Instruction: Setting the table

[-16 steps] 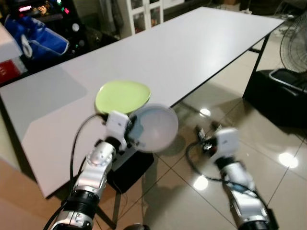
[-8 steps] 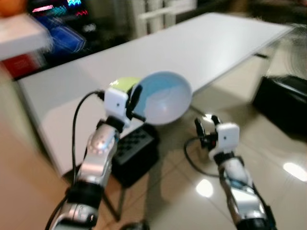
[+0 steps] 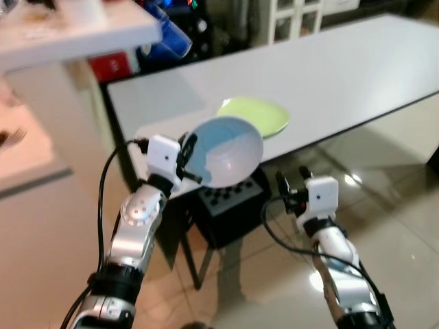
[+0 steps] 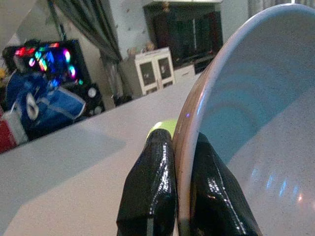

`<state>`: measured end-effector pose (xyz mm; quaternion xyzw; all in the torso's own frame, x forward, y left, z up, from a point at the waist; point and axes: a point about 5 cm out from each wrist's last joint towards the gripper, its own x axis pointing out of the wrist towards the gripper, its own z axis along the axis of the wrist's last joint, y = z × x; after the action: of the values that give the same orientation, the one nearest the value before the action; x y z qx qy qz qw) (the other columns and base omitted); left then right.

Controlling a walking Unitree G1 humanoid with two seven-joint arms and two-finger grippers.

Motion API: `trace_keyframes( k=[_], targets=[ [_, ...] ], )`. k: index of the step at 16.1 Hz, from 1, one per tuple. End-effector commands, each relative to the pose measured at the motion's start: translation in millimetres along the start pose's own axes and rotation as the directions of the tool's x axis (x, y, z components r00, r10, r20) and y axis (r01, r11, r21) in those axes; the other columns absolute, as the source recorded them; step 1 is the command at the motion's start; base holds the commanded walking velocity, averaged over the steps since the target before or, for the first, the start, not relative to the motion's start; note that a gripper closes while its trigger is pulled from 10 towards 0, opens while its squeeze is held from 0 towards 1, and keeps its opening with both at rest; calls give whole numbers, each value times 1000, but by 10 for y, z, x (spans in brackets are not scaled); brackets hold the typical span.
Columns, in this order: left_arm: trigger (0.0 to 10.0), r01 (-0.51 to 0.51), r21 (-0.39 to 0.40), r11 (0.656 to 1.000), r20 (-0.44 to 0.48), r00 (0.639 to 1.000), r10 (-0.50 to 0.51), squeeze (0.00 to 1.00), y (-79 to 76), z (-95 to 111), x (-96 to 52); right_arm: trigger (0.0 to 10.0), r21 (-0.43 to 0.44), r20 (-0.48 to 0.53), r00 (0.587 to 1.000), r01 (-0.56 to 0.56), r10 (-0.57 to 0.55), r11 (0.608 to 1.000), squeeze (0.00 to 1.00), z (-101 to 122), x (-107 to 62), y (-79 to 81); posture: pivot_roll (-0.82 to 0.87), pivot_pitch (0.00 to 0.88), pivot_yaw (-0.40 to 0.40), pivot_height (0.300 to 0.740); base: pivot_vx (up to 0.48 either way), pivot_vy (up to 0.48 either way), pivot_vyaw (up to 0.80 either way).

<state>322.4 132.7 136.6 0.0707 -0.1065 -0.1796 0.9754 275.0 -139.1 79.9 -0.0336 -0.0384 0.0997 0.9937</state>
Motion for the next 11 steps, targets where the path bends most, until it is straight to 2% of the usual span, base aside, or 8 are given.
trace_keyframes(
  k=[1,6,11],
  targets=[
    [0,-11,18,1000,15,1000,11,506,30,44,17,10000,1,2,1000,-22,22,1000,0,18,25,44,14,0,112,740,0,0,788],
    [0,-4,43,999,12,1000,4,510,27,37,9,10000,25,-10,1000,-13,13,1000,0,-2,40,48,19,0,112,740,0,0,728],
    [0,0,47,999,8,1000,0,506,18,29,13,10000,15,-15,1000,-20,20,1000,0,-12,60,51,20,0,112,740,0,0,0]
  ],
)
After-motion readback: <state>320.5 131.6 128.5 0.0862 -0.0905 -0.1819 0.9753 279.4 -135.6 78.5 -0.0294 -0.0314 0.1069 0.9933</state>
